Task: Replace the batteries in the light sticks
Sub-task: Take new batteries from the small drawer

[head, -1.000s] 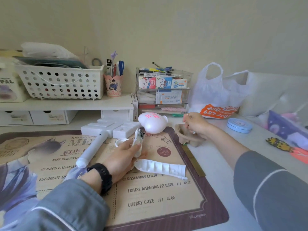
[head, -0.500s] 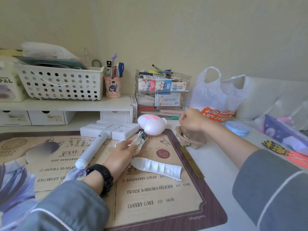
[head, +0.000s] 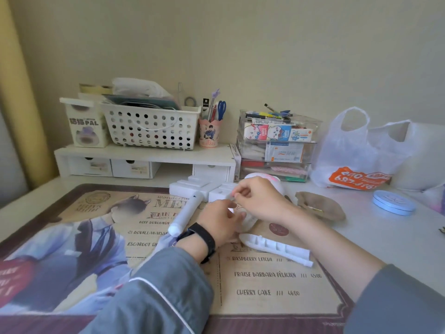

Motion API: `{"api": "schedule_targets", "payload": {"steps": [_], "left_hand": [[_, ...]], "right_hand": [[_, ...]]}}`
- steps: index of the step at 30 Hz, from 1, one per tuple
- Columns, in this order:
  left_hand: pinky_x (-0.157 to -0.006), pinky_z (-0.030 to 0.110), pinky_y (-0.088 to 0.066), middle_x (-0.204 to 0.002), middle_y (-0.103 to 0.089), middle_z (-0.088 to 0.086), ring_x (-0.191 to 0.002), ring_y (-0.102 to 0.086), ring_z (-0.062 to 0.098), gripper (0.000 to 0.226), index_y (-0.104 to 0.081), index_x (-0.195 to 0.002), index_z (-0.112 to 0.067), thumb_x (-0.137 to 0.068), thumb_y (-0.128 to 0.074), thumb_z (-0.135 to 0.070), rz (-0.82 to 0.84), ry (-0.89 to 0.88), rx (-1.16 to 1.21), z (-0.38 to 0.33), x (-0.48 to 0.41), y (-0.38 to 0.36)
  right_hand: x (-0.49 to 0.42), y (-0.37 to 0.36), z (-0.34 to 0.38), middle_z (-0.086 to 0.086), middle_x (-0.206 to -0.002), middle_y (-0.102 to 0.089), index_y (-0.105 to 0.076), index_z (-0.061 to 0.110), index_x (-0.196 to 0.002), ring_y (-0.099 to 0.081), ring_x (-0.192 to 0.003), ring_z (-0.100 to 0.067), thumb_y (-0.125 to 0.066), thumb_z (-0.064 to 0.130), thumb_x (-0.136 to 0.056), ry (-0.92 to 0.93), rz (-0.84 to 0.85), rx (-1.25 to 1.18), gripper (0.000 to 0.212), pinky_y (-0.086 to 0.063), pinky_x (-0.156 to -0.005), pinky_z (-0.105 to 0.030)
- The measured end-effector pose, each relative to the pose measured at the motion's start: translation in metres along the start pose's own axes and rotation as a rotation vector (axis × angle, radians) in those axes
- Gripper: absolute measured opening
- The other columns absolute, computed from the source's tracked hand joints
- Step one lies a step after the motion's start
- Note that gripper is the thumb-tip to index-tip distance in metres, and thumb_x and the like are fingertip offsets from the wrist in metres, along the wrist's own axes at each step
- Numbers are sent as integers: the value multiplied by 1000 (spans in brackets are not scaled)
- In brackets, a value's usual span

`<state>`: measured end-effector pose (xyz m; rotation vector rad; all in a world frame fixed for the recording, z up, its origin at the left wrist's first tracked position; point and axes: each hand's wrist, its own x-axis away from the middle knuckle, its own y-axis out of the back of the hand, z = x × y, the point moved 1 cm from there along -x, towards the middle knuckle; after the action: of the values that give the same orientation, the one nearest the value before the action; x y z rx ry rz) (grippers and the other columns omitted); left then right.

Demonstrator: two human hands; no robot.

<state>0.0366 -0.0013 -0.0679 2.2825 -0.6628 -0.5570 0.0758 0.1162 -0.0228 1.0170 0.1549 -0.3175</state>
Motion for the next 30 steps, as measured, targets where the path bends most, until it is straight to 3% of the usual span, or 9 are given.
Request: {"api": "schedule_targets", "payload": {"steps": [4,8,10,12,15,19,23,26,30], "left_hand": [[-57,22,-41,-72,-70,4,-67,-61,17,29,-69,-75,-12,-92,-51,-27,-217,26,49,24,-5,48],[-55,22,-45,-72,-69,-2,-60,-60,11,23,-67,-81,-19,-95,-49,-21,-419,158,155,97,5,111],[-59,25,-46,-69,-67,-2,-64,-61,16,29,-65,-74,-19,-96,-46,-21,-489,256,152,134,11,136],[-68,29,-48,-69,-67,-1,-73,-64,22,33,-64,-72,-18,-97,-43,-19,-542,351,220,163,10,149],[-78,37,-52,-70,-67,1,-82,-65,29,33,-65,-73,-18,-96,-41,-17,-630,425,336,188,4,156],[-77,37,-53,-76,-68,4,-80,-64,25,27,-67,-84,-13,-95,-42,-18,-577,386,252,191,-1,150],[-81,40,-53,-90,-70,6,-86,-64,24,26,-67,-95,-14,-94,-42,-24,-526,364,115,201,-6,145],[-79,41,-53,-89,-69,2,-84,-64,22,25,-64,-94,-20,-93,-41,-30,-507,366,60,207,-10,141],[-79,40,-53,-92,-67,1,-85,-63,20,24,-62,-95,-22,-94,-40,-31,-535,376,25,209,-14,139]], "right_hand": [[-15,-13,31,-3,-87,-71,-72,11,-91,-57,-66,-4,-53,10,-91,55,-17,-67,19,-43,-61,-11],[-38,-36,62,0,-88,-67,-71,12,-92,-53,-66,-1,-53,11,-93,119,47,-92,18,-39,-55,-4],[-53,-55,79,1,-88,-65,-70,11,-95,-55,-74,-7,-53,11,-93,159,104,-66,17,-42,-63,-10],[-71,-76,94,-2,-102,-64,-67,12,-107,-59,-94,-14,-52,14,-94,199,152,28,20,-49,-80,-26],[-106,-115,117,-9,-135,-48,-53,17,-133,-41,-129,-24,-53,18,-94,202,237,193,39,-36,-107,-37],[-140,-164,140,-10,-153,-30,-28,25,-149,-25,-140,-33,-56,18,-90,68,292,152,65,-27,-114,-45],[-161,-191,148,-15,-142,-39,-16,28,-149,-29,-132,-34,-55,11,-88,-34,198,242,74,-33,-104,-46],[-170,-200,150,-17,-135,-45,-20,25,-146,-34,-127,-34,-55,9,-87,-61,152,331,71,-36,-98,-44],[-171,-208,155,-18,-125,-52,-28,19,-142,-43,-120,-35,-55,5,-87,-55,135,249,63,-46,-94,-44]]}}
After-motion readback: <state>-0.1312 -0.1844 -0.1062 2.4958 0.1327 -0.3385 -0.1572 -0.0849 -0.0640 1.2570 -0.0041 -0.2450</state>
